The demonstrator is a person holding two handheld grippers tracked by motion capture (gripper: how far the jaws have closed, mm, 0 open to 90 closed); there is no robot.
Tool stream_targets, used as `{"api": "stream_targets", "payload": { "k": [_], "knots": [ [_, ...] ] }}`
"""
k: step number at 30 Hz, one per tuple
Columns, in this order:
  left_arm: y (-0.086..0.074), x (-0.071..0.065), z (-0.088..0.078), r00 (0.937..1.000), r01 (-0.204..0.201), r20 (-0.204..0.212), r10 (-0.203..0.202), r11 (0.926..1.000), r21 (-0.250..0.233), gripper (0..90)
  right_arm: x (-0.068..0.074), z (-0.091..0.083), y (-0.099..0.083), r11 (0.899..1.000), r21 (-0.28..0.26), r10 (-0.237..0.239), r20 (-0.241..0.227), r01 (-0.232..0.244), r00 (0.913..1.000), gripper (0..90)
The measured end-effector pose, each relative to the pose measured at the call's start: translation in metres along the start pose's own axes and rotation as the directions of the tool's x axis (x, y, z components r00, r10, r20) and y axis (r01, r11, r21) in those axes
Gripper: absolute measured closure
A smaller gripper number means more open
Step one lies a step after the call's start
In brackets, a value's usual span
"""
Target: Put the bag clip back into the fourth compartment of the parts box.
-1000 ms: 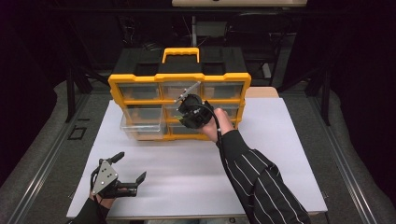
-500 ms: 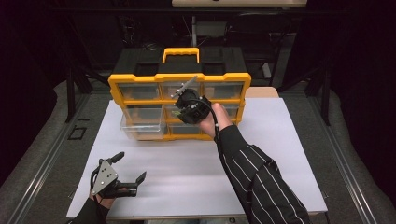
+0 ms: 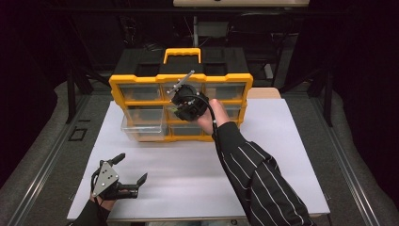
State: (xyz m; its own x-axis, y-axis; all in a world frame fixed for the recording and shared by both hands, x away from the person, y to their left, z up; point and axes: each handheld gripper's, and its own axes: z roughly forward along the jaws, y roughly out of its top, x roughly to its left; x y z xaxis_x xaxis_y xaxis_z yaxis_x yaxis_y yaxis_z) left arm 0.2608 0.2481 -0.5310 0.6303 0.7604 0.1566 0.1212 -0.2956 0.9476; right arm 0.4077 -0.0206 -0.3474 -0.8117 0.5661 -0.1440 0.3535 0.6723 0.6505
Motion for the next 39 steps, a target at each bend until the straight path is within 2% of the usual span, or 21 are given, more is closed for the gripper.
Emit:
{"api": "stream_targets", "payload": {
  "k": [14, 39],
  "knots": [
    [0.000, 0.000, 0.000, 1.0000, -0.005, 0.002, 0.005, 1.0000, -0.001, 0.1, 0.005, -0.002, 0.022, 1.000, -0.013, -0.025, 0.005, 0.025, 0.9997, 80.2],
    [0.000, 0.000, 0.000, 1.0000, -0.005, 0.001, 0.005, 1.0000, 0.000, 0.2, 0.019, 0.008, 0.044, 0.999, -0.019, -0.050, -0.025, 0.050, 0.9984, 80.2]
  ]
}}
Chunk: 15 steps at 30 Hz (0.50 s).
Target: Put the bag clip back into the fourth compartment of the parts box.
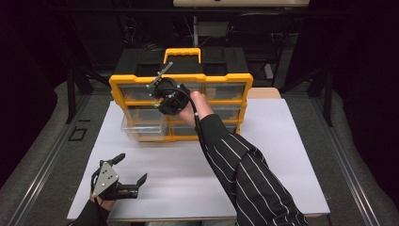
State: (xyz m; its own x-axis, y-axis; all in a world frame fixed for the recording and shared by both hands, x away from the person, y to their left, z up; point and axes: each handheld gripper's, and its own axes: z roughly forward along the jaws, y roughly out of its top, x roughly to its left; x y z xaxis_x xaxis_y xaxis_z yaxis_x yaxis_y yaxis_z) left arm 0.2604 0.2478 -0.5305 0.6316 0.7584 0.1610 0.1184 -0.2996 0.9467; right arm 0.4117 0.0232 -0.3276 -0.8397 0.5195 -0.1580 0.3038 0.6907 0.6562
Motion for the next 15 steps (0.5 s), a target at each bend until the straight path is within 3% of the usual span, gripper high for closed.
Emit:
{"api": "stream_targets", "payload": {
  "k": [15],
  "knots": [
    [0.000, 0.000, 0.001, 1.0000, 0.000, 0.000, 0.000, 1.0000, -0.002, 0.1, 0.012, 0.012, 0.014, 1.000, 0.013, -0.021, -0.023, 0.021, 0.9995, 80.2]
  ]
}}
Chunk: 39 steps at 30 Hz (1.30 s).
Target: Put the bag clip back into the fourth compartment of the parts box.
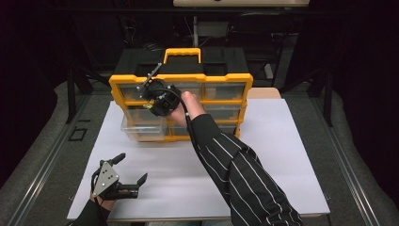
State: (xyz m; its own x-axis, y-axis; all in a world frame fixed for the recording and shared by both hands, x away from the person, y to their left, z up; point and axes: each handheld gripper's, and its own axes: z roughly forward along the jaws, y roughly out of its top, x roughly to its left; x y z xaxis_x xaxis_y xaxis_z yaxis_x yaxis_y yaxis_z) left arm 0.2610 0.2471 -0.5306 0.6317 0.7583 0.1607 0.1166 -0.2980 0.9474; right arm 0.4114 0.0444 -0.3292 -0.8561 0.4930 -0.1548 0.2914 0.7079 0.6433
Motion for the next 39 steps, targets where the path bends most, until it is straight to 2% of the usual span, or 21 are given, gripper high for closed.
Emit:
{"api": "stream_targets", "payload": {
  "k": [6, 14, 30, 39],
  "knots": [
    [0.000, 0.000, 0.000, 1.0000, -0.002, 0.000, 0.002, 1.0000, 0.001, 0.1, 0.005, 0.006, 0.005, 1.000, 0.006, 0.004, -0.009, -0.004, 1.0000, 80.1],
    [0.000, 0.000, 0.000, 1.0000, -0.001, -0.002, 0.001, 1.0000, -0.001, 0.1, 0.014, 0.017, 0.009, 1.000, 0.017, -0.015, -0.019, 0.015, 0.9997, 80.1],
    [0.000, 0.000, 0.000, 1.0000, -0.001, 0.000, 0.001, 1.0000, -0.003, 0.1, 0.016, 0.034, 0.008, 0.999, 0.048, -0.001, -0.039, 0.003, 0.9992, 80.1],
    [0.001, 0.000, 0.000, 1.0000, 0.000, 0.001, 0.000, 1.0000, -0.002, 0.1, 0.012, 0.042, 0.000, 0.998, 0.069, 0.010, -0.046, -0.007, 0.9989, 80.0]
  ]
}}
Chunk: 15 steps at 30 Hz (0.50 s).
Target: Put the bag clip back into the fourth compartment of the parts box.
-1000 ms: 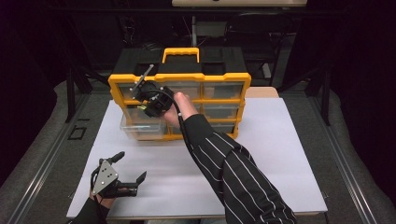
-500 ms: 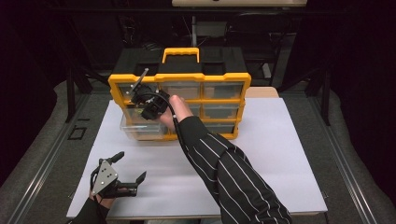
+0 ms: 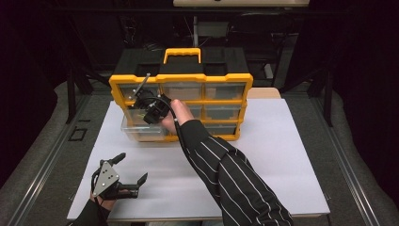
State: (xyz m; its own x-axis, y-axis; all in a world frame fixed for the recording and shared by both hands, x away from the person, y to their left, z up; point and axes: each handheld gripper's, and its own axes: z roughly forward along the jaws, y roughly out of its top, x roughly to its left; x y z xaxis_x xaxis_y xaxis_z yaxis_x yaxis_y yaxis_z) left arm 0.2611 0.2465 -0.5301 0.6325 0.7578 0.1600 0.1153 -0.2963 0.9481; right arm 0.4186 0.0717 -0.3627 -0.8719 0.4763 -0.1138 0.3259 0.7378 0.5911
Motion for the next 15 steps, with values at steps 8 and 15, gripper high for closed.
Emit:
{"api": "stream_targets", "payload": {
  "k": [8, 15],
  "knots": [
    [0.0001, 0.0001, 0.0003, 1.0000, -0.005, 0.001, 0.005, 1.0000, 0.007, 0.2, -0.0026, 0.0044, -0.0025, 1.000, 0.010, 0.013, -0.001, -0.013, 0.9999, 79.8],
    [0.0001, 0.0000, 0.0004, 1.0000, -0.003, 0.003, 0.003, 1.0000, 0.005, 0.2, -0.0047, 0.0084, -0.0038, 1.000, 0.014, 0.026, -0.006, -0.026, 0.9996, 79.7]
  ]
}}
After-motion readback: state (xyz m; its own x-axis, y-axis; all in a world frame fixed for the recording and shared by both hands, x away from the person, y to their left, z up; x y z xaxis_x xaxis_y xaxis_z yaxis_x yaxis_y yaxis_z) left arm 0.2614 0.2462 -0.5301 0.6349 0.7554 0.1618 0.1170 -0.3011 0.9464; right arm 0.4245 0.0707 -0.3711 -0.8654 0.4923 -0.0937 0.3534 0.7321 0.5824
